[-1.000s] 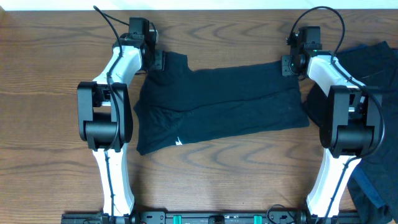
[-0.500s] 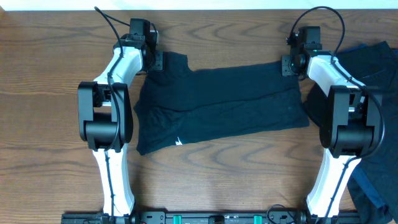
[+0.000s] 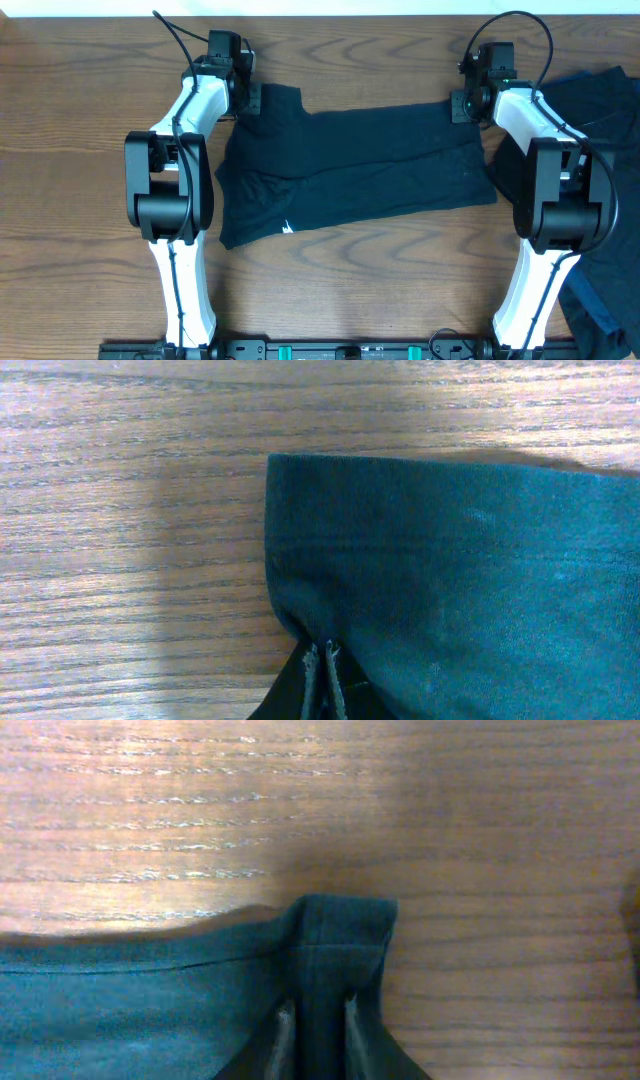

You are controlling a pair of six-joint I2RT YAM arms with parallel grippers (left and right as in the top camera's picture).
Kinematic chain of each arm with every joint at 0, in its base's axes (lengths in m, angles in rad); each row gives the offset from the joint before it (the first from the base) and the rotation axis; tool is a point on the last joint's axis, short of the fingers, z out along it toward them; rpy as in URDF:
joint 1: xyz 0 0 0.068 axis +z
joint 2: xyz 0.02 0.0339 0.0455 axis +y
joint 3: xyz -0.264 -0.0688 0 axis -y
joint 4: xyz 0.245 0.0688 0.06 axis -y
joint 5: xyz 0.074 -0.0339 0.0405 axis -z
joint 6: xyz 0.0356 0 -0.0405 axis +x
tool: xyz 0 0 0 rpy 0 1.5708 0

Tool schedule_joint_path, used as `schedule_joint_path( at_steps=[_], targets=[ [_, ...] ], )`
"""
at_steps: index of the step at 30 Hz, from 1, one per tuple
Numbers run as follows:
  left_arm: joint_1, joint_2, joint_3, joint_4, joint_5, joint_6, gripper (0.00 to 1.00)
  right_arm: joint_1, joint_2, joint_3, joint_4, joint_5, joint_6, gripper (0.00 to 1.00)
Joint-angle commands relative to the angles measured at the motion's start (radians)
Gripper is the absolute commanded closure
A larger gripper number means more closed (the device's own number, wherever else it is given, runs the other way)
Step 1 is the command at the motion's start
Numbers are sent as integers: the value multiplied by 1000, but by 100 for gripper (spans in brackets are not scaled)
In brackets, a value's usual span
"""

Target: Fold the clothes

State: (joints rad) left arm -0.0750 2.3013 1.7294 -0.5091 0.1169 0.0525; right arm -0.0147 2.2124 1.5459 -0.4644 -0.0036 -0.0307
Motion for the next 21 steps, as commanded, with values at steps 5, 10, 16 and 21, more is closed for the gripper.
schedule_joint_path(
  at_steps=[5, 10, 16, 21],
  targets=[
    [-2, 25, -22, -24, 3, 7, 94, -2, 63, -5, -47, 33, -11, 45],
    [-2, 25, -22, -24, 3, 7, 94, -2, 46, 60, -109, 33, -10, 46],
    [-2, 25, -22, -24, 3, 7, 94, -3, 60, 61, -148, 33, 11, 54],
    [-2, 25, -22, -23, 3, 7, 94, -3, 67, 60, -97, 33, 11, 54]
  ],
)
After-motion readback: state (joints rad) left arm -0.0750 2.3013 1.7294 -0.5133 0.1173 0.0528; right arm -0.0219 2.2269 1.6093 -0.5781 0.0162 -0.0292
